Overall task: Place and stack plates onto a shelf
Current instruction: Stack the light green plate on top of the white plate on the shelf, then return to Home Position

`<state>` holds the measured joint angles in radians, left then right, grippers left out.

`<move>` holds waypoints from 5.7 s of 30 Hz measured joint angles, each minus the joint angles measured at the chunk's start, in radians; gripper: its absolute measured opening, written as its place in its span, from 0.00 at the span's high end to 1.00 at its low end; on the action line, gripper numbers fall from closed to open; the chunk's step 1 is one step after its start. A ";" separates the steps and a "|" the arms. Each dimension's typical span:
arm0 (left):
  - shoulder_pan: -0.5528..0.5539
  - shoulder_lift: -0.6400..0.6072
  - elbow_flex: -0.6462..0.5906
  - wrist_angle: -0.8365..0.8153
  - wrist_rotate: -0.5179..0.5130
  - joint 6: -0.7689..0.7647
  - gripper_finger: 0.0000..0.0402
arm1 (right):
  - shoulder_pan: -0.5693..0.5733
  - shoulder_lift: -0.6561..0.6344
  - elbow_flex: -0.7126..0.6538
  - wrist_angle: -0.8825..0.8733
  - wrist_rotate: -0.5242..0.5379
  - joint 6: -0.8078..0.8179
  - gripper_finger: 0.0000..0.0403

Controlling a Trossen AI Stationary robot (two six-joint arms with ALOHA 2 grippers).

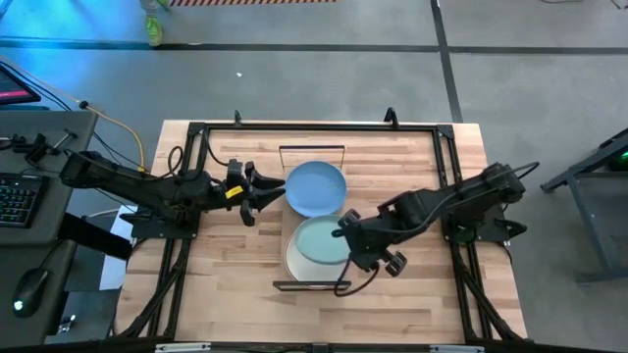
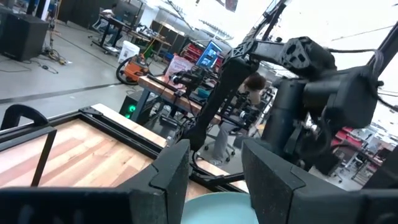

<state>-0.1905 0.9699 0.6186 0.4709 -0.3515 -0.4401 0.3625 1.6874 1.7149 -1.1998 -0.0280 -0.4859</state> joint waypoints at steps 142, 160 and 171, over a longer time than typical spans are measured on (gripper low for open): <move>0.176 -0.941 -0.606 -0.104 0.160 0.154 1.00 | -0.225 -0.764 -0.968 1.300 0.174 0.801 1.00; 0.178 -0.966 -0.606 -0.356 0.150 0.165 1.00 | -0.225 -0.769 -0.968 1.295 0.122 0.803 1.00; 0.178 -0.954 -0.607 -0.439 0.189 0.137 1.00 | -0.190 -0.934 -1.013 1.085 0.080 0.801 1.00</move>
<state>-0.0124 0.0158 0.0120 0.0315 -0.1625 -0.3035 0.1722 0.7538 0.7015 -0.1149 0.0518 0.3146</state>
